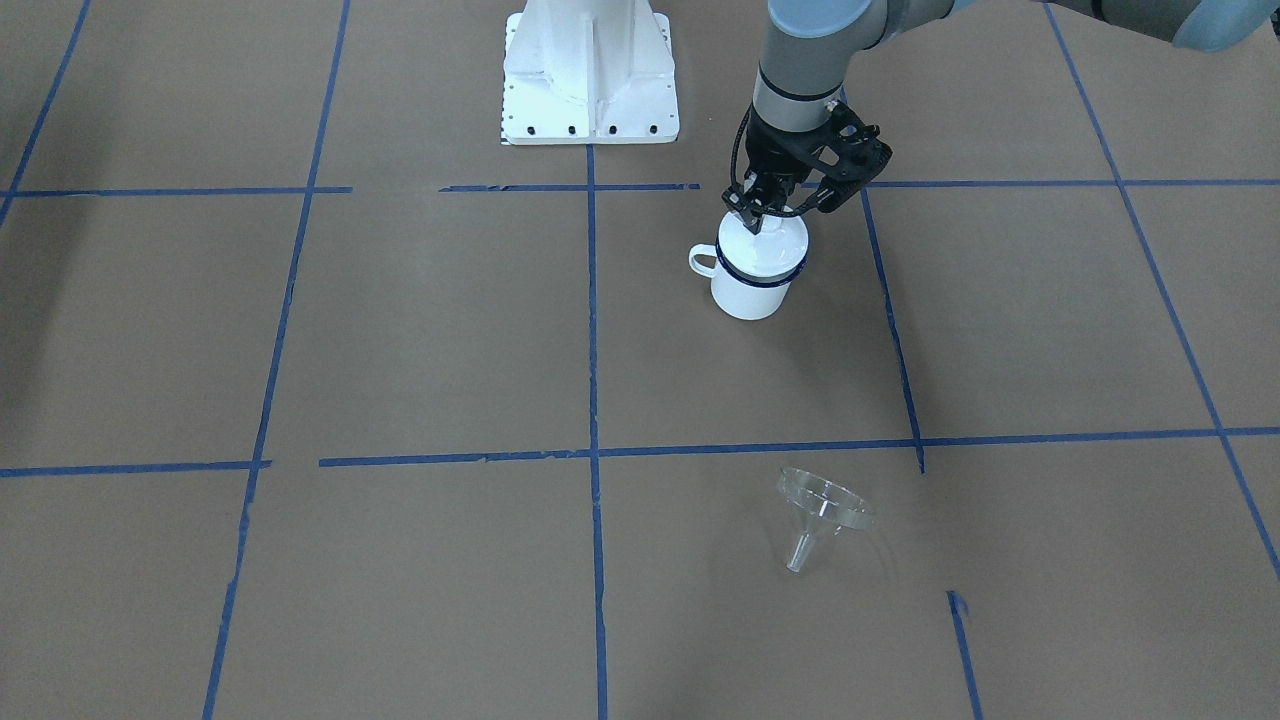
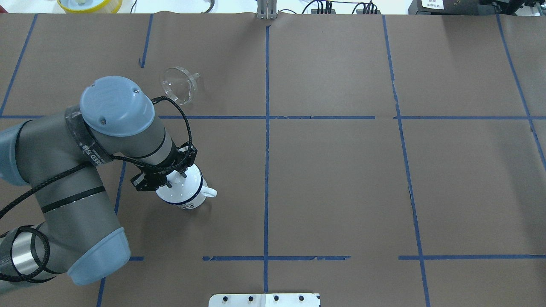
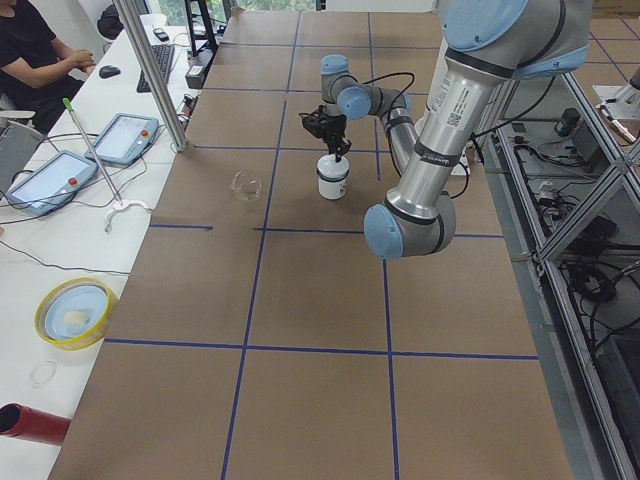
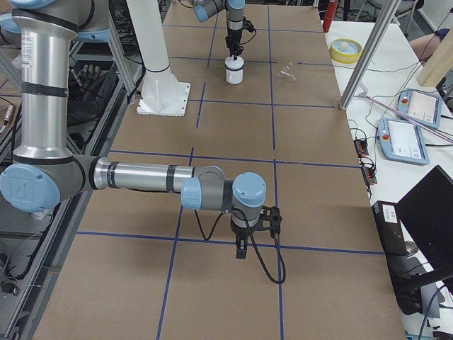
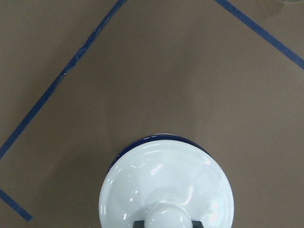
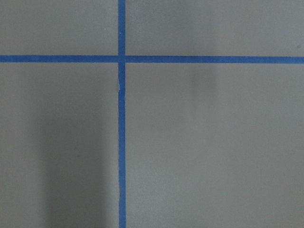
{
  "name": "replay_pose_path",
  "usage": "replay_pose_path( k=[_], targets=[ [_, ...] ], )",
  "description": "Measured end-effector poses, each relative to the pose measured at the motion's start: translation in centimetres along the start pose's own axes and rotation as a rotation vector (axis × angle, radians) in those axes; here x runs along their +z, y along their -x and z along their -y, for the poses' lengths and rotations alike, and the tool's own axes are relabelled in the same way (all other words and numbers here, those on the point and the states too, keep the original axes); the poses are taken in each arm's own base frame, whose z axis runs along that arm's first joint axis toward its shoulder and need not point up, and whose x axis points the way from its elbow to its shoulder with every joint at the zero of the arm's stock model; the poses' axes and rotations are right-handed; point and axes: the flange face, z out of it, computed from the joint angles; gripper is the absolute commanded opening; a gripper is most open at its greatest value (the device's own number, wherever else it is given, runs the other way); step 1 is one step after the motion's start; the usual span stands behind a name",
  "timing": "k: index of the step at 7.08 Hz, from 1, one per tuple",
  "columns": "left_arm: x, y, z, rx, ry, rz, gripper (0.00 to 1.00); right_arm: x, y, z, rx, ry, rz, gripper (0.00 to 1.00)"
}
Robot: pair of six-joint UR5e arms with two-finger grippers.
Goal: Remove funnel from cup
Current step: 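Lower the lid onto the mug opening and open the left gripper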
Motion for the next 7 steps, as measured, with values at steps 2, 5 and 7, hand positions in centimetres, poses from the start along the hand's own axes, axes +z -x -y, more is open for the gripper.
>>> replay_pose_path(
  k=[2, 5, 7],
  targets=[
    [0.31, -0.09, 0.02, 0.004, 0.001, -0.001, 0.00, 0.00, 0.00, 0.00, 0.000, 0.000, 0.000, 1.00],
    [0.85, -0.23, 0.19, 0.003, 0.000, 0.003, 0.00, 0.00, 0.00, 0.00, 0.000, 0.000, 0.000, 1.00],
    [0.97, -0.19, 0.26, 0.003, -0.001, 0.005, 0.38, 0.00, 0.00, 0.00, 0.000, 0.000, 0.000, 1.00]
  ],
)
